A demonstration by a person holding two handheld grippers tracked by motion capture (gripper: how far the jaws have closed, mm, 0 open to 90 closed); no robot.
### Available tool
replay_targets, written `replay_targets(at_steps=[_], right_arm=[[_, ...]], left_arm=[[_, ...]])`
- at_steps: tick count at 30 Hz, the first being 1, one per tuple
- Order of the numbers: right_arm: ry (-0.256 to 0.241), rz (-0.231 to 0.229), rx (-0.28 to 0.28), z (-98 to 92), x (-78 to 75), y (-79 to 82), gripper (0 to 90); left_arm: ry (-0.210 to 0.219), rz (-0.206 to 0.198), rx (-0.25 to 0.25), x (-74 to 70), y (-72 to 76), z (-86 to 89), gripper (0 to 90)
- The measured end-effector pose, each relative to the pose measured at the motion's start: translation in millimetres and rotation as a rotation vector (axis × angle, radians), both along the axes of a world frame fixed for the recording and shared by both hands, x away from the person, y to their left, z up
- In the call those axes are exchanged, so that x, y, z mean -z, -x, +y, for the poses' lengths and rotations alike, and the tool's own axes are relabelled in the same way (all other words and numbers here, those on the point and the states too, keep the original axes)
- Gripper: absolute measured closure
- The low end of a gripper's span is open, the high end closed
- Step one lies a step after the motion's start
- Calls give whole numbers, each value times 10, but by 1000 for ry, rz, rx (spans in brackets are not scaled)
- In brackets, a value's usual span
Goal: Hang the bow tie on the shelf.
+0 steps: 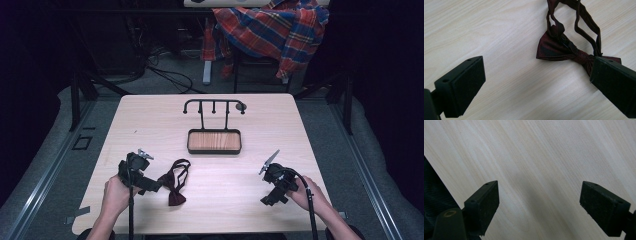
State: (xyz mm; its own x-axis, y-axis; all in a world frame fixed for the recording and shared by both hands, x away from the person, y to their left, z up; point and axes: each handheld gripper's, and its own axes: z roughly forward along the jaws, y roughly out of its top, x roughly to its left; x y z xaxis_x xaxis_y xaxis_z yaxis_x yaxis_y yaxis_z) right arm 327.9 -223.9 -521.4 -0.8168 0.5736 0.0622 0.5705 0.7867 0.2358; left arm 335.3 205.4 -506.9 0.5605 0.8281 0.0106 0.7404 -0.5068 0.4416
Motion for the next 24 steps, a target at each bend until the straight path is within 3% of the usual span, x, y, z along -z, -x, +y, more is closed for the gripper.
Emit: replay_targets(at_steps=[7,8,9,24], right_arm=[[15,0,-10,5,-12,-1,159],[-22,5,7,8,11,9,159],[8,3,-8,10,-10,1,159],[11,2,-7,17,-3,0,159]], left_arm=[[-10,-2,0,-1,1,-8,2],[-13,-5,0,-2,2,-9,2],[-14,-7,-1,-3,2,-8,3],[-19,-32,12,-45,-53,-36,2]])
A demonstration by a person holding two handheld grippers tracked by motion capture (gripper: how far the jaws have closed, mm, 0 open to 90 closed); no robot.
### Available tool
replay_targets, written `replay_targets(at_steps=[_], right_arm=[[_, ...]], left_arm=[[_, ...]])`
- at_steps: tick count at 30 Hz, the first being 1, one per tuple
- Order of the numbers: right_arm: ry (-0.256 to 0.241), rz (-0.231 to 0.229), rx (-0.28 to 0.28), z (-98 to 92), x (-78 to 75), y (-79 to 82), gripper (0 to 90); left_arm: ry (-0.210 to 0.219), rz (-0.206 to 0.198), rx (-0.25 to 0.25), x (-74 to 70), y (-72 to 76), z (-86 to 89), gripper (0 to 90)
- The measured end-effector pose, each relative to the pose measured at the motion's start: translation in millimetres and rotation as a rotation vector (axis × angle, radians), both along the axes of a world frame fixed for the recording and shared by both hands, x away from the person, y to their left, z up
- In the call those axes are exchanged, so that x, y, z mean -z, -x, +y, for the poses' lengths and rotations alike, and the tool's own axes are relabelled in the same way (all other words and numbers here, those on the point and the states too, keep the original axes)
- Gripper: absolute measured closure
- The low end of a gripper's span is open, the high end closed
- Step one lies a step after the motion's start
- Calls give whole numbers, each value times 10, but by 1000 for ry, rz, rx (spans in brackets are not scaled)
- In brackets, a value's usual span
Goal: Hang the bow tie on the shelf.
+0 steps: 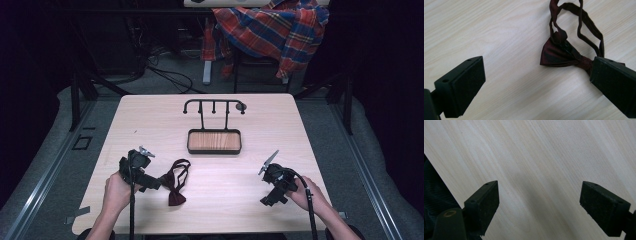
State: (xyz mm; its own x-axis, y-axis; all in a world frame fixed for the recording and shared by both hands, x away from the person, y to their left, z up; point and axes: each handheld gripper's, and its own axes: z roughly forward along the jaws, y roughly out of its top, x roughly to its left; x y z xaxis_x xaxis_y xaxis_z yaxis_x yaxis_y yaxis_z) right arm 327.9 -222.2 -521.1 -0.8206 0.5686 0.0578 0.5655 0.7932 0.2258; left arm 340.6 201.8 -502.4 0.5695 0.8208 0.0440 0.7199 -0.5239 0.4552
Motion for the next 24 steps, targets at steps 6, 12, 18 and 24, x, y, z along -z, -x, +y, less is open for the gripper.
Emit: replay_targets(at_steps=[6,12,18,24], right_arm=[[5,2,-4,5,-5,2,159],[5,3,-5,4,0,-2,159],[-4,7,-2,6,11,-3,159],[-2,5,-2,14,11,0,159]], left_arm=[[9,-28,2,-50,-77,-53,2],[14,-26,9,-41,-185,-101,1],[15,-13,15,-14,-262,-126,0],[20,-20,9,-14,-339,-147,0]])
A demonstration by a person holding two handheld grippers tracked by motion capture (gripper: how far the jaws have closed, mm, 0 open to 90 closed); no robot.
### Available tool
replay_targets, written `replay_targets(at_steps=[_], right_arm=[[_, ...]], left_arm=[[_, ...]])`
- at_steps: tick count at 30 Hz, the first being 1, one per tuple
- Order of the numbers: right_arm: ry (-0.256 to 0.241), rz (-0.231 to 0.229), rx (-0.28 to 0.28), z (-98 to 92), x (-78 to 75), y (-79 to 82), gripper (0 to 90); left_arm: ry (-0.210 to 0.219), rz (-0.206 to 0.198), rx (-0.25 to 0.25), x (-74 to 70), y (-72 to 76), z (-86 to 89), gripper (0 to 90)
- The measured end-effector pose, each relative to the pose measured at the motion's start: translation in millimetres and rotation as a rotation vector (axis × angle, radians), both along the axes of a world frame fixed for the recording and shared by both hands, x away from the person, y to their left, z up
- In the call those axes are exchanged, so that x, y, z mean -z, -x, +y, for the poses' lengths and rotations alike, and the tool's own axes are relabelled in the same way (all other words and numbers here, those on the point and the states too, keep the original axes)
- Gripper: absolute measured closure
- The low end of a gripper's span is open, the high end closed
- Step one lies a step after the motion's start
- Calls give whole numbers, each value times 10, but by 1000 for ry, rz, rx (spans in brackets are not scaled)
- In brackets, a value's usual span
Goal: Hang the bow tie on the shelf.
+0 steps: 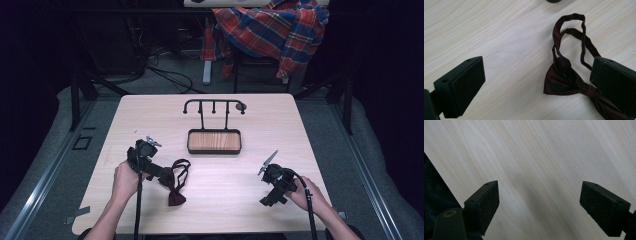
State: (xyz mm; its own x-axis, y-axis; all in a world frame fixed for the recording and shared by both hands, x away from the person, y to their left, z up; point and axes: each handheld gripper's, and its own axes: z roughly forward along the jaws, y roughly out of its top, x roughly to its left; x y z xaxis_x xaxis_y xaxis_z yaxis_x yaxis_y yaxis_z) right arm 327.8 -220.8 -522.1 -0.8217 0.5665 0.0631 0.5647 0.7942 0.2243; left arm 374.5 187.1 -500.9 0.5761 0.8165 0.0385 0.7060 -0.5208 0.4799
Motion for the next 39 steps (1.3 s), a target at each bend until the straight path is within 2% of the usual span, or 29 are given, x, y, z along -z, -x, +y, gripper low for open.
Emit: replay_targets(at_steps=[10,25,35,37,39], right_arm=[[-3,3,1,-10,1,-4,159],[-6,5,2,-9,3,-5,159],[-3,8,1,-10,-3,-5,159],[-4,8,0,-10,-2,-5,159],[-11,9,3,-10,1,-4,159]], left_arm=[[-14,24,12,54,-138,-73,0],[-23,49,4,128,-292,-140,2],[-50,69,10,195,-381,-245,4],[-56,70,8,208,-390,-261,20],[-64,69,9,218,-395,-277,87]])
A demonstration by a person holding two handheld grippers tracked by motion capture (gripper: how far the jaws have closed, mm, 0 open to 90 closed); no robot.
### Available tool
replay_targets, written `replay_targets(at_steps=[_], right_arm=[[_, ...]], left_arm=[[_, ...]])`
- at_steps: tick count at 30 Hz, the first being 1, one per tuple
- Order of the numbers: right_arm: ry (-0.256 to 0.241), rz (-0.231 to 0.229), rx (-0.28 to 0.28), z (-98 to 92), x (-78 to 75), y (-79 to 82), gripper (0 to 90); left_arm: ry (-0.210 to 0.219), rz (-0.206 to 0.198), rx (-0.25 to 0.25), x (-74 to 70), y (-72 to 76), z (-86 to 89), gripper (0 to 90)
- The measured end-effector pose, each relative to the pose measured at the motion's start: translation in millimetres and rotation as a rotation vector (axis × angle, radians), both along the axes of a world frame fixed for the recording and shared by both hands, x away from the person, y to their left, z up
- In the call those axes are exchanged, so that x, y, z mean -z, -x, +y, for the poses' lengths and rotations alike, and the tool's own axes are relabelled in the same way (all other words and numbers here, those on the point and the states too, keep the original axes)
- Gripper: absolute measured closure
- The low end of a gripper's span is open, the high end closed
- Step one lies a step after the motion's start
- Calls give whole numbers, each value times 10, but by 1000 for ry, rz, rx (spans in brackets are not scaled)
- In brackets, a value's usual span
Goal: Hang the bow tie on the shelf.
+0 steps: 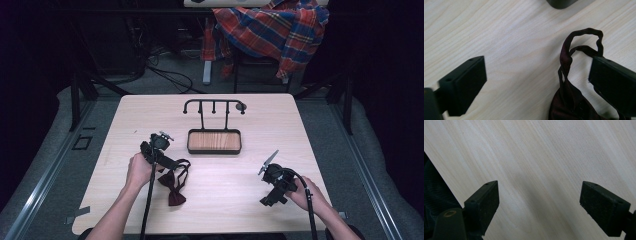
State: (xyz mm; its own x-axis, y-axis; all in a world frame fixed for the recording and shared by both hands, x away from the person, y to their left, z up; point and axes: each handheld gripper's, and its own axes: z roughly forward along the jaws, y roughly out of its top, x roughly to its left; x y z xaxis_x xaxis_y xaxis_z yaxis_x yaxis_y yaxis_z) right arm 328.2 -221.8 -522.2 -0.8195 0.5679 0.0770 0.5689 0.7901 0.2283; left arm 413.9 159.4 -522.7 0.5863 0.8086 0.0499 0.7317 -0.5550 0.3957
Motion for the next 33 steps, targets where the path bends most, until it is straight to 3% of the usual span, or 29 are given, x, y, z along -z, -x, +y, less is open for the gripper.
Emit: replay_targets(at_steps=[8,13,15,22,28,33], right_arm=[[3,-2,-2,0,0,0,159],[-2,0,-1,2,0,2,159],[3,-2,-2,2,1,1,159],[-3,1,0,4,0,3,159],[7,0,0,6,2,-2,159],[7,9,0,23,9,2,159]], left_arm=[[-10,4,15,31,-8,-71,174],[-15,18,38,63,-4,-115,277],[-26,28,71,78,-1,-145,353],[-40,52,103,126,15,-189,542],[-53,80,136,163,37,-226,648],[-89,86,156,199,57,-258,752]])
